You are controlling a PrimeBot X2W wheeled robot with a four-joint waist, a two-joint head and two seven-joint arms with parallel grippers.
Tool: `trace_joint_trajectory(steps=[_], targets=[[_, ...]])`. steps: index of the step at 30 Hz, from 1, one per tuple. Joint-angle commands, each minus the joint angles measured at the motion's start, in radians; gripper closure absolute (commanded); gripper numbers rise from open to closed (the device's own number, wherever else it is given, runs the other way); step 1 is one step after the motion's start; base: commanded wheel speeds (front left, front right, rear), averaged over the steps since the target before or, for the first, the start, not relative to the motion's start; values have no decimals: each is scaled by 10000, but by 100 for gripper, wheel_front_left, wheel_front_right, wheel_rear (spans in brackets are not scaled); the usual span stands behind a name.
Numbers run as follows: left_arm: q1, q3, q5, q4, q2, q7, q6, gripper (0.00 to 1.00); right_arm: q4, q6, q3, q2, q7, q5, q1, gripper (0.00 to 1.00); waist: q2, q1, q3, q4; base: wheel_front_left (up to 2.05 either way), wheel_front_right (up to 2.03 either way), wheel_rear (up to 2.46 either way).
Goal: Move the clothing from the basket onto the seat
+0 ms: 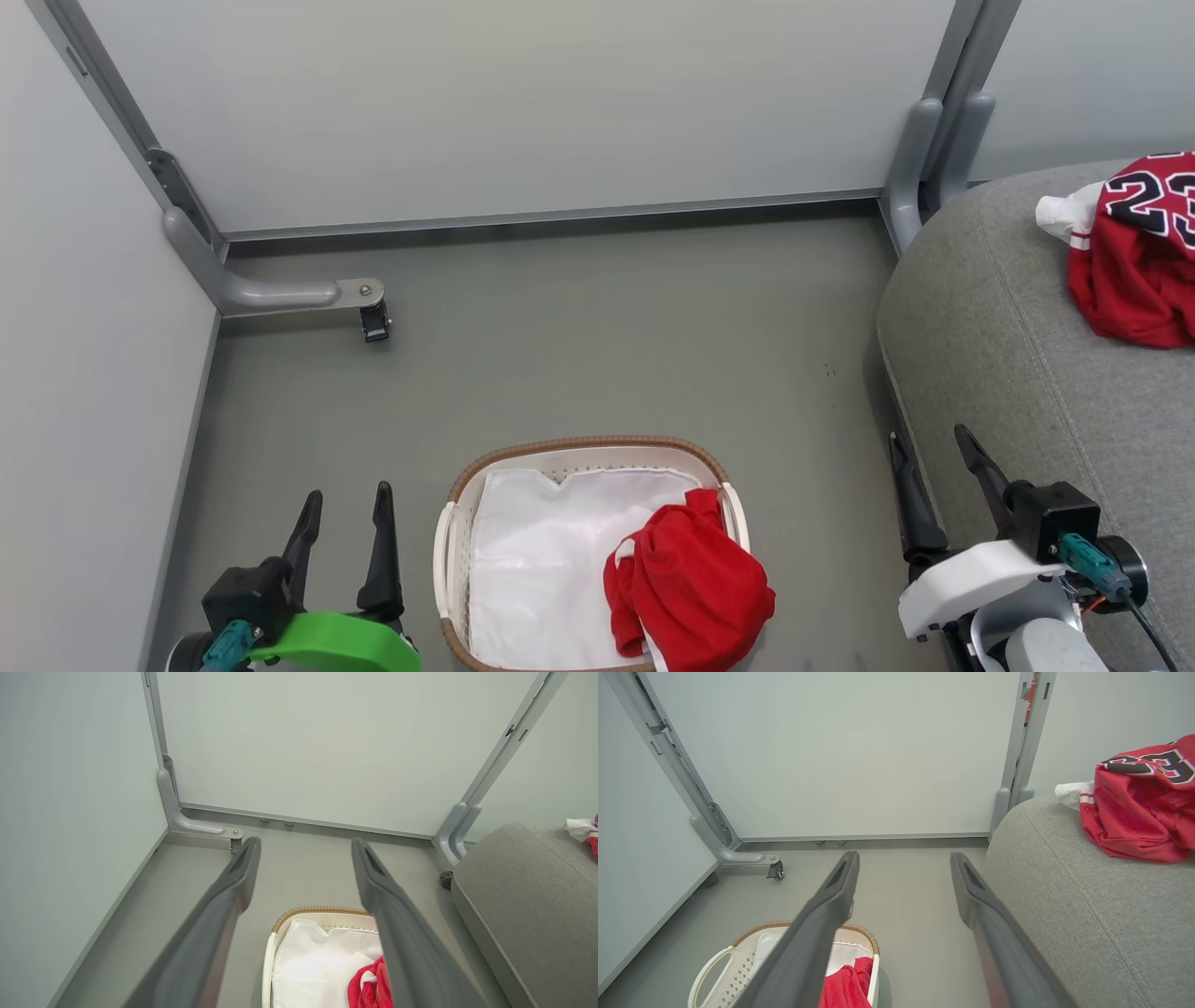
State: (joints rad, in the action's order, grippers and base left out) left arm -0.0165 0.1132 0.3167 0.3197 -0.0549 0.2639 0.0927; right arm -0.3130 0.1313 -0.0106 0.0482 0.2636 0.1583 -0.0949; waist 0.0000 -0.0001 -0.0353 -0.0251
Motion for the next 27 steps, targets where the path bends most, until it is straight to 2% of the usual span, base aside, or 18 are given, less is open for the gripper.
trace_joint_trajectory(steps=[1,19,27], targets=[[106,-25,-27,17,2,8,36,0,-2,-10,18,43,16,58,4,0,0,1,-6,-2,0,0,0],[-302,9,-89,167,39,7,141,0,-9,-10,122,42,16,101,-208,0,0,1,-297,-39,0,0,0],[-1128,801,-289,381,39,9,235,0,197,-10,424,42,16,-103,-602,0,0,1,-887,-2,0,0,0]])
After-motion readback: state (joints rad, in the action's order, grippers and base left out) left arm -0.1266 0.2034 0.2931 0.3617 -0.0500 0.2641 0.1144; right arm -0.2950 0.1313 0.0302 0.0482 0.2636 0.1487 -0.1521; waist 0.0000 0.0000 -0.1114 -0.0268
